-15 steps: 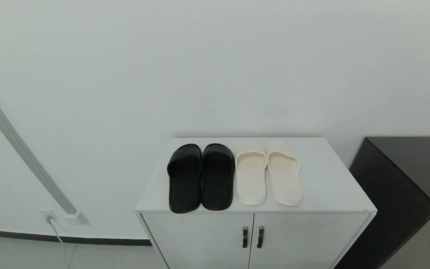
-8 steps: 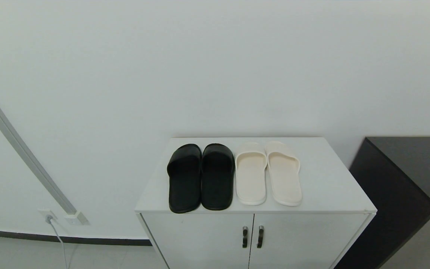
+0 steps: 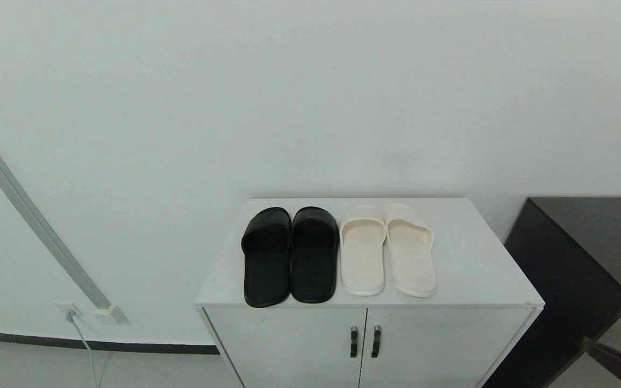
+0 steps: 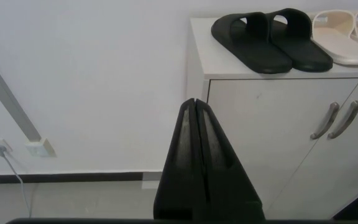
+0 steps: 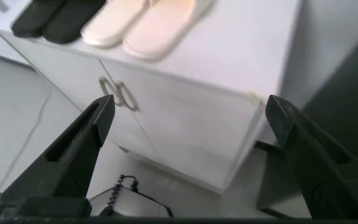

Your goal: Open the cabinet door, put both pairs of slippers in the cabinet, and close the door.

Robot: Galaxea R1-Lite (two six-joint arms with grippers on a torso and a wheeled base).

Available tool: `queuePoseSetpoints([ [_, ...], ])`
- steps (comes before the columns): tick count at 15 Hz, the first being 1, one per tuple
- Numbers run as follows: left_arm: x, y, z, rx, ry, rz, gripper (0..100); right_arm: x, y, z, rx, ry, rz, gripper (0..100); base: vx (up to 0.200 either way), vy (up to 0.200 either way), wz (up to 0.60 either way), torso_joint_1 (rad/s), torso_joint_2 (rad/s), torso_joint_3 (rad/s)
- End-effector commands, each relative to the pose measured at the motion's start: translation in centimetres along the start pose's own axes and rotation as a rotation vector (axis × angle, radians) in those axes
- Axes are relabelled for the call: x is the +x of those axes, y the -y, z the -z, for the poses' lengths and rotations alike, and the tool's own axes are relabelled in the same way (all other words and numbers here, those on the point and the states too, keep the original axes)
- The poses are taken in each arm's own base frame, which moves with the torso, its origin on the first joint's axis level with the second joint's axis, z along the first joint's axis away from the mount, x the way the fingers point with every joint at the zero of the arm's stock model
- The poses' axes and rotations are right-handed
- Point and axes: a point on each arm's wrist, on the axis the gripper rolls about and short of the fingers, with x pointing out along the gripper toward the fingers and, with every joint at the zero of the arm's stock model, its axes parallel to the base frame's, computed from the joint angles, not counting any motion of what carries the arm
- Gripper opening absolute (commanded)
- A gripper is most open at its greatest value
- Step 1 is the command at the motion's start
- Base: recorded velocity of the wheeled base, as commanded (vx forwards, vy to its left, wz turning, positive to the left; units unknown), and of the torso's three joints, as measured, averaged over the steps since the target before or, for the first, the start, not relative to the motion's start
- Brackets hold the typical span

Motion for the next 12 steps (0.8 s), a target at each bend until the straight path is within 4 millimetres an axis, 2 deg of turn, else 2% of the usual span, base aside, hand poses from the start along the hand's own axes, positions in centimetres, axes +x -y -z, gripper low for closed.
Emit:
queuePoseSetpoints([
  [1,0.0,0.0,0.0,0.0,-0.002,0.0,0,6.1,-3.3,-2.8,0.019,-0.079,-0.052,100,0.0,0.0,0.0,0.0,0.0,0.0],
  [3,0.0,0.0,0.0,0.0,-0.002,0.001,0,8.9,-5.8,-4.0,0.084,-0.095,0.01,100,0.0,0.0,0.0,0.0,0.0,0.0],
  [4,0.0,0.0,0.0,0.0,-0.002,0.001,0,10.3,-7.2,-4.4,0.093,-0.095,0.032,100,0.0,0.0,0.0,0.0,0.0,0.0],
  [5,0.0,0.0,0.0,0.0,-0.002,0.001,0,10.7,-7.7,-4.6,0.09,-0.095,0.034,100,0.0,0.0,0.0,0.0,0.0,0.0],
  [7,0.0,0.0,0.0,-0.002,-0.002,0.001,0,13.4,-10.2,-5.5,0.074,-0.088,0.049,100,0.0,0.0,0.0,0.0,0.0,0.0],
  [12,0.0,0.0,0.0,-0.002,-0.001,0.001,0,19.6,-13.9,-5.5,0.074,-0.07,0.19,100,0.0,0.0,0.0,0.0,0.0,0.0],
])
